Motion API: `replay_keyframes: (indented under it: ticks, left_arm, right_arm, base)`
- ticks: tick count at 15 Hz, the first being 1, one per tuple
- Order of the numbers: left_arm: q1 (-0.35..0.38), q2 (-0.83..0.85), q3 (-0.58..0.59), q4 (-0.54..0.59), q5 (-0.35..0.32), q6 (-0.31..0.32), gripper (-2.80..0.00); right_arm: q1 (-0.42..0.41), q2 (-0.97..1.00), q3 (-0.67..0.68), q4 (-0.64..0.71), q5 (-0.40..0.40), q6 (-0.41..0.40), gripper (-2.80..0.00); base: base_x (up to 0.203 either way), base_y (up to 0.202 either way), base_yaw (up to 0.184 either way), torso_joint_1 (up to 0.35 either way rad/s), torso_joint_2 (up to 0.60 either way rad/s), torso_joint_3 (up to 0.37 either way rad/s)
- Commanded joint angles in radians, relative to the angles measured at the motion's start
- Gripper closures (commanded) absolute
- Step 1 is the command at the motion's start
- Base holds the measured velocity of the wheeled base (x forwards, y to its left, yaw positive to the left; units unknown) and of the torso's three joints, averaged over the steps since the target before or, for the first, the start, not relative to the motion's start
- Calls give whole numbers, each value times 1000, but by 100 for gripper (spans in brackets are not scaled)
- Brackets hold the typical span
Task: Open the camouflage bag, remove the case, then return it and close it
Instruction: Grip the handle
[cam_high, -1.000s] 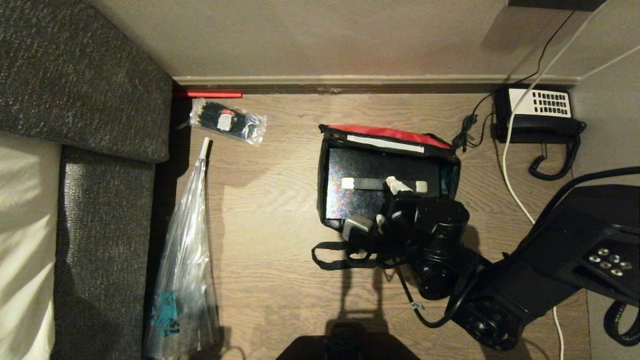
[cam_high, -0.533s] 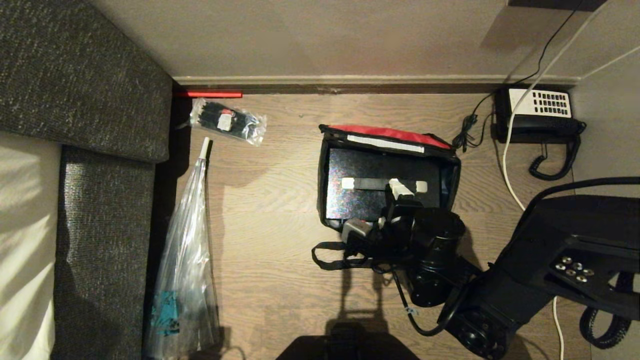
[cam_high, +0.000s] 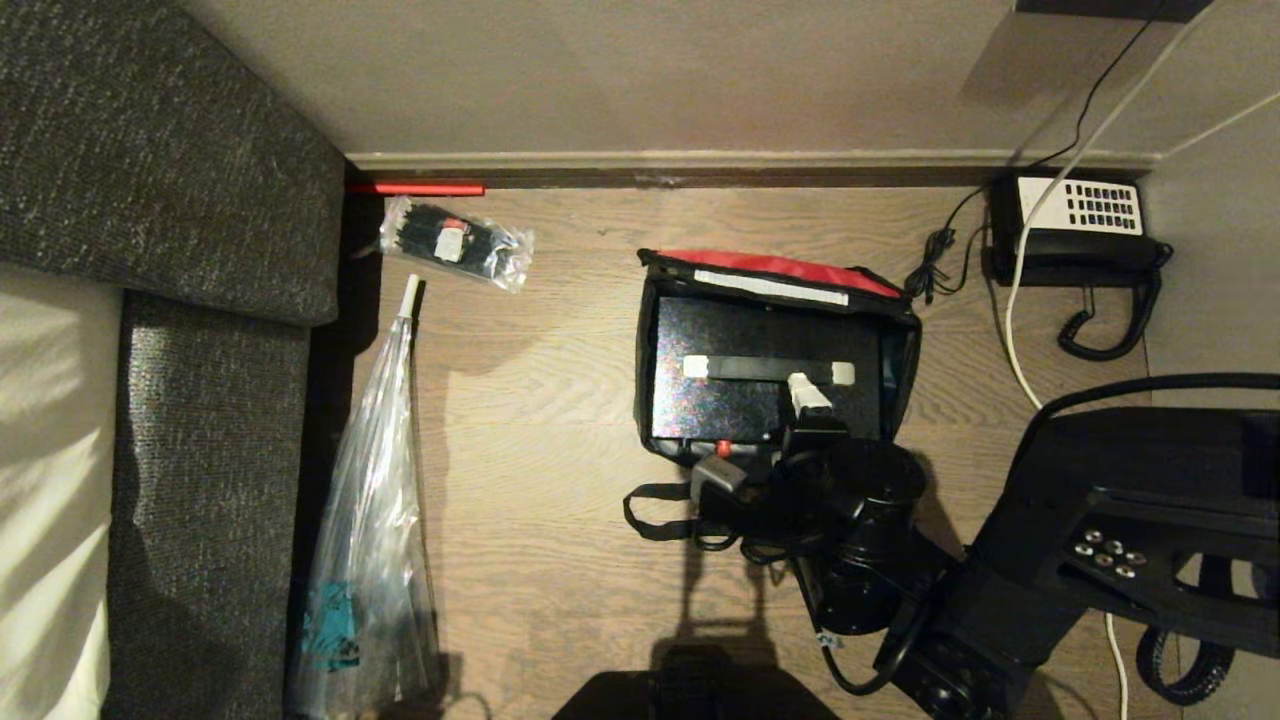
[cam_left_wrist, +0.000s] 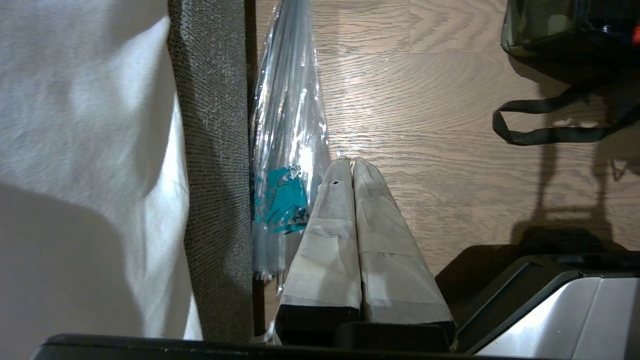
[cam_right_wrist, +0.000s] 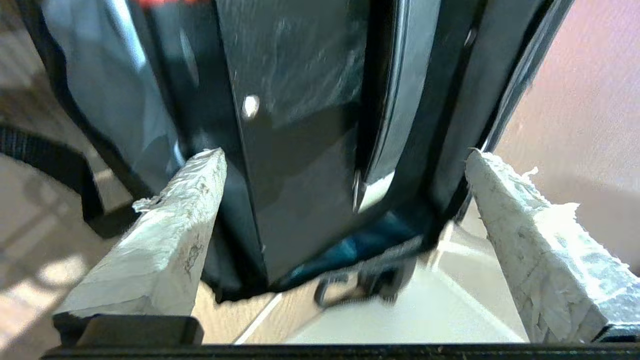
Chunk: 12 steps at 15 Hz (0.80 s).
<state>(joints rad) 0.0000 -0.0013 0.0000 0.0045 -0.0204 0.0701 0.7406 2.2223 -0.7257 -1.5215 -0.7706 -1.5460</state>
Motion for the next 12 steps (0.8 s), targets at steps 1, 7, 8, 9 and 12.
replay_keyframes:
  ticks: [1,7,8,9,12]
  left_arm:
    - [0,1,2,0,0,0,0]
    - [0,1,2,0,-1,0,0]
    - [0,1,2,0,-1,0,0]
    - [0,1,2,0,0,0,0]
    - [0,1,2,0,0,0,0]
  right_arm:
    - [5,11,-9,-9,-23,-4,-280]
    - [6,-24,-13,-9,-74,-5,-280]
    - [8,-26,-9,-9,-93,-5,-280]
    - [9,-26,-13,-9,-95,-3,-280]
    - [10,-36,-17,-9,-107,-5,-280]
  base:
    - [0,0,0,0,0,0]
    - [0,0,0,0,0,0]
    - [0,0,0,0,0,0]
    - [0,0,0,0,0,0]
    - [0,0,0,0,0,0]
